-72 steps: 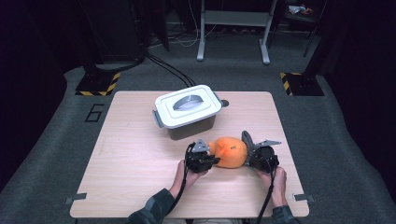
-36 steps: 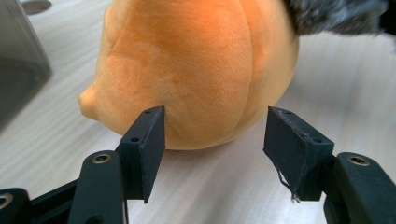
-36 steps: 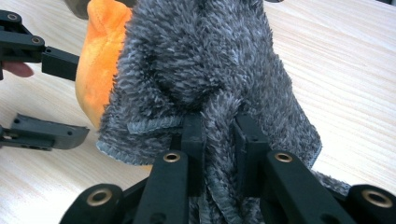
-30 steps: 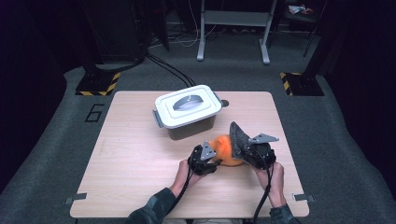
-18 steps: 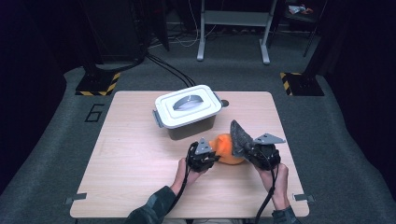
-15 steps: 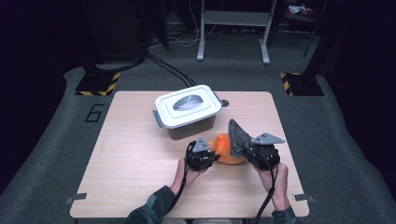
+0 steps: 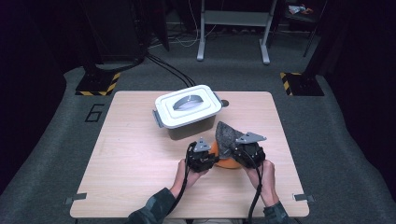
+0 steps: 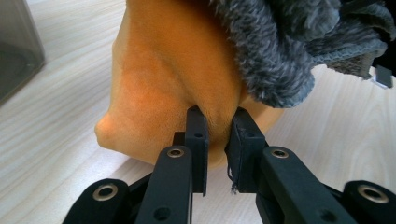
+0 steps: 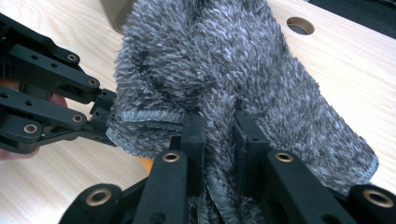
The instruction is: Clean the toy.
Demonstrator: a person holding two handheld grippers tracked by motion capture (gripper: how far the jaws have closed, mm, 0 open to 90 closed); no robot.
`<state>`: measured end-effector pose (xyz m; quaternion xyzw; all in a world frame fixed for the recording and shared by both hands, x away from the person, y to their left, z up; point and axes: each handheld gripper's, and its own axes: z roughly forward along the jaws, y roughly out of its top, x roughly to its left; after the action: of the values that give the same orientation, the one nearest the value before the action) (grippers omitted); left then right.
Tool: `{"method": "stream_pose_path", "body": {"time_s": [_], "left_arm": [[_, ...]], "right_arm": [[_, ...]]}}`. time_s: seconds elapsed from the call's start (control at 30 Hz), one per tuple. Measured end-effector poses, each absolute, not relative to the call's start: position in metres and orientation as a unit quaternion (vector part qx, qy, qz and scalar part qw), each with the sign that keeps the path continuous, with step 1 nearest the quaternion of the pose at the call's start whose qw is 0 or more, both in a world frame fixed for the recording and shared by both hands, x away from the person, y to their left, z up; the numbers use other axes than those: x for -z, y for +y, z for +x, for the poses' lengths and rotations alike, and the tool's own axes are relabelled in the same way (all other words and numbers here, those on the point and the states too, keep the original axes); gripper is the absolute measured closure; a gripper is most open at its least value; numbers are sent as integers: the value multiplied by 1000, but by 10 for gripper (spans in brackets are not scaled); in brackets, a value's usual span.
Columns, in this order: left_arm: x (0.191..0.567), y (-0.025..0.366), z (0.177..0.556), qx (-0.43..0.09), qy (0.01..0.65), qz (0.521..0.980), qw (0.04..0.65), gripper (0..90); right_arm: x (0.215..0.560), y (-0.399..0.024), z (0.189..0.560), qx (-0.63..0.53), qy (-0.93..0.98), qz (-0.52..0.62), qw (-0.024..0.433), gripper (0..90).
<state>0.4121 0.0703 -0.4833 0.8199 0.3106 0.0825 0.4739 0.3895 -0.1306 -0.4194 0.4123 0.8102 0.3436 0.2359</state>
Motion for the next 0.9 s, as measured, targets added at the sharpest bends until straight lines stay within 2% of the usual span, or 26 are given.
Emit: {"method": "stream_pose_path", "body": {"time_s": [0.4, 0.9], "left_arm": [[485, 70, 415, -78, 318, 817, 475, 797], [486, 72, 418, -74, 324, 815, 475, 796]], "right_arm": [[426, -157, 391, -334, 795, 450, 233, 767], [472, -202, 403, -296, 775, 521, 201, 767]]}}
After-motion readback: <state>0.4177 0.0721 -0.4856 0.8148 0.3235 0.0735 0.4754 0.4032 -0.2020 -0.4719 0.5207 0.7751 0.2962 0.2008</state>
